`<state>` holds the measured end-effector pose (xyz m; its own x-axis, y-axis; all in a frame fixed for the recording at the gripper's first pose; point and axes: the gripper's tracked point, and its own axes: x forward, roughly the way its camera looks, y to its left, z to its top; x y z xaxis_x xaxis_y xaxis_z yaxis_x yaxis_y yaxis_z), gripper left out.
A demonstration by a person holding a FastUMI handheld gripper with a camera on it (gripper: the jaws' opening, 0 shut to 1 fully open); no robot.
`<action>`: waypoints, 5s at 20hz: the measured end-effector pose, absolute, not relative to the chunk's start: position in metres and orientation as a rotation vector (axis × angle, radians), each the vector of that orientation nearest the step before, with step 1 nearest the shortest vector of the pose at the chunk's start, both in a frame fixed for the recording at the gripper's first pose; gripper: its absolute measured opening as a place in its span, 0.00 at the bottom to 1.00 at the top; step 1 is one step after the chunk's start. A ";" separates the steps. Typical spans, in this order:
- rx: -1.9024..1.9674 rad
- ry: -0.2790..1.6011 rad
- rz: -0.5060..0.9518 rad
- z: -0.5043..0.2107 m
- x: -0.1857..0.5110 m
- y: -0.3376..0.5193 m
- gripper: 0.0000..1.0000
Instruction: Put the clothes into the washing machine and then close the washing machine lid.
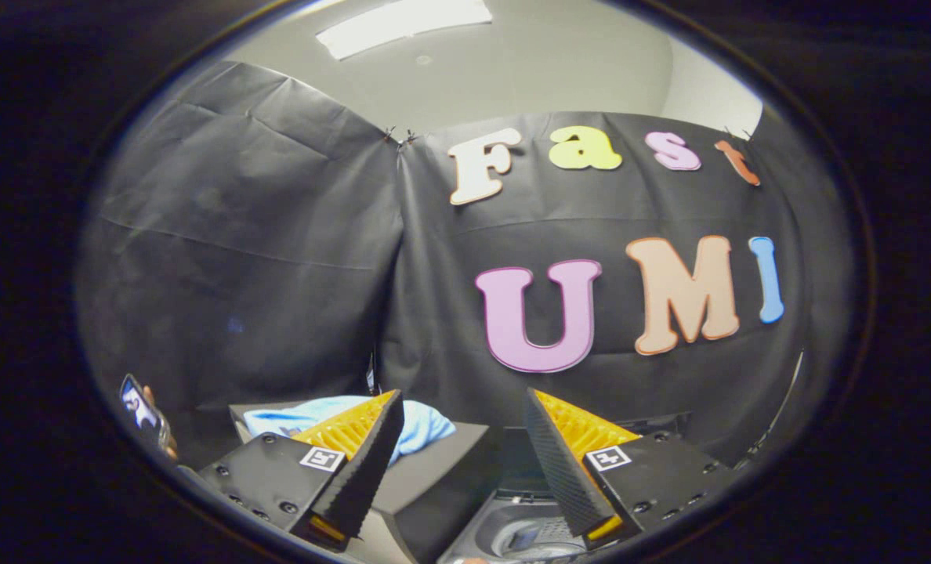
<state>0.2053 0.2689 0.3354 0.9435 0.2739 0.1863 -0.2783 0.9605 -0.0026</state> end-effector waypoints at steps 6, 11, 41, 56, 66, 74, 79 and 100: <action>0.038 0.040 0.300 0.318 0.277 0.366 0.96; 0.039 0.291 0.367 0.269 0.300 0.429 0.96; 0.036 0.527 0.352 0.211 0.302 0.355 0.17; 0.188 0.400 -0.196 0.221 0.304 0.054 0.01; 0.161 0.392 -0.185 0.222 0.293 0.042 0.01; 0.176 0.363 -0.148 0.232 0.324 0.056 0.62; 0.199 0.342 -0.155 0.232 0.380 0.066 0.98; -0.041 0.403 -0.139 0.175 0.419 0.102 0.98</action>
